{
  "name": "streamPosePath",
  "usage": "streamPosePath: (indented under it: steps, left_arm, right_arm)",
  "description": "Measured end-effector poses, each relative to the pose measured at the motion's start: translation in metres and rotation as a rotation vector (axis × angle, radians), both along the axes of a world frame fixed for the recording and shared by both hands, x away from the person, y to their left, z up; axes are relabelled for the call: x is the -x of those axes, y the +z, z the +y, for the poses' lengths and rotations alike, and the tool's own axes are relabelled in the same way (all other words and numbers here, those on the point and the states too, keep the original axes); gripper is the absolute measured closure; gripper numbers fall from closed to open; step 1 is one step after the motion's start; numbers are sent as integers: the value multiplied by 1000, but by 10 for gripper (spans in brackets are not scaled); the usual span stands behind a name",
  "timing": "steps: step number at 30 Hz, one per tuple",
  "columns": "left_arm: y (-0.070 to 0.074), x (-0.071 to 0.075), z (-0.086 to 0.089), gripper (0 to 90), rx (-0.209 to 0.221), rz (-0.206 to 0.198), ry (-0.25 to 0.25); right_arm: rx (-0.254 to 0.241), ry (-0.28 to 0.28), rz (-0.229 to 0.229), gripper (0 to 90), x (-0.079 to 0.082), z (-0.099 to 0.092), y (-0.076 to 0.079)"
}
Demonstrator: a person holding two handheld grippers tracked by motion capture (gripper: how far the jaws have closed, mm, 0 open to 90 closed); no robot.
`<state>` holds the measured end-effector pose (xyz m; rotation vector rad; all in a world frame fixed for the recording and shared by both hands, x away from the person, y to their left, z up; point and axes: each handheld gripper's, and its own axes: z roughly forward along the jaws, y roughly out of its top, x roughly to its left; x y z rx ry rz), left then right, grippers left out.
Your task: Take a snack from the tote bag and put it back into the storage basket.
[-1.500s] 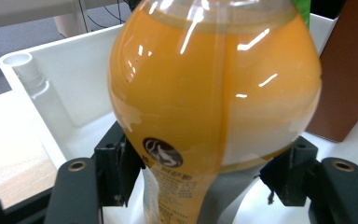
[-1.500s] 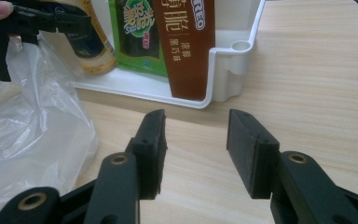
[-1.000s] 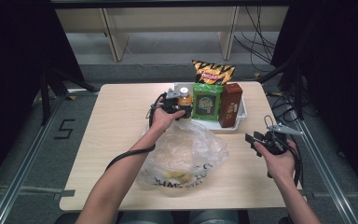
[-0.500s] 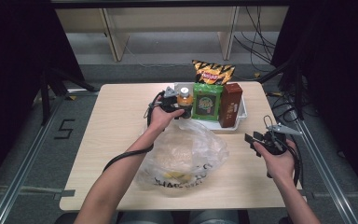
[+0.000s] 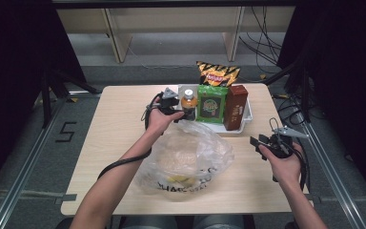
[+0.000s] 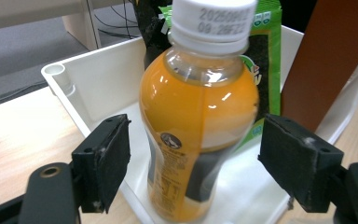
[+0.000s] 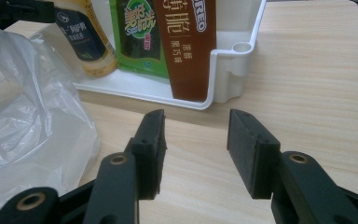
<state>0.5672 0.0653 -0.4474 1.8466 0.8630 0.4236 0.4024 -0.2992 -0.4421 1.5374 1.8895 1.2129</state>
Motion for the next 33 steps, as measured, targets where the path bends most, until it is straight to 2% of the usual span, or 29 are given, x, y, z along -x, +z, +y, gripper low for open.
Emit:
streamPosePath:
  steps: [2, 4, 8, 9, 19, 24, 29, 31, 32, 33]
  left_arm:
    - [3, 3, 1, 238, -8, 9, 4]
    - [4, 5, 3, 235, 12, 8, 2]
    - [8, 10, 6, 228, 25, 5, 15]
    - [9, 10, 7, 228, 22, 4, 12]
    - [24, 24, 15, 232, 9, 6, 27]
    - [31, 30, 19, 234, 0, -2, 26]
    - [33, 38, 26, 235, 7, -1, 19]
    - [33, 42, 30, 238, 27, 4, 9]
    - [34, 45, 33, 239, 23, 1, 6]
    - [34, 48, 36, 240, 15, -2, 9]
  right_arm:
    - [0, -1, 1, 571, 0, 0, 0]
    - [3, -2, 1, 571, 0, 0, 0]
    - [10, 8, -3, 570, 0, -1, 0]
    - [6, -5, 15, 570, 1, 0, 1]
    - [-3, -1, 2, 570, 0, 0, 0]
    - [10, 2, -3, 570, 0, -1, -1]
    - [4, -6, 16, 569, 2, 0, 1]
    - [6, 1, 4, 569, 1, -1, 1]
    - [31, 11, -16, 568, -1, -3, 0]
    - [28, 11, -17, 568, -1, -3, 0]
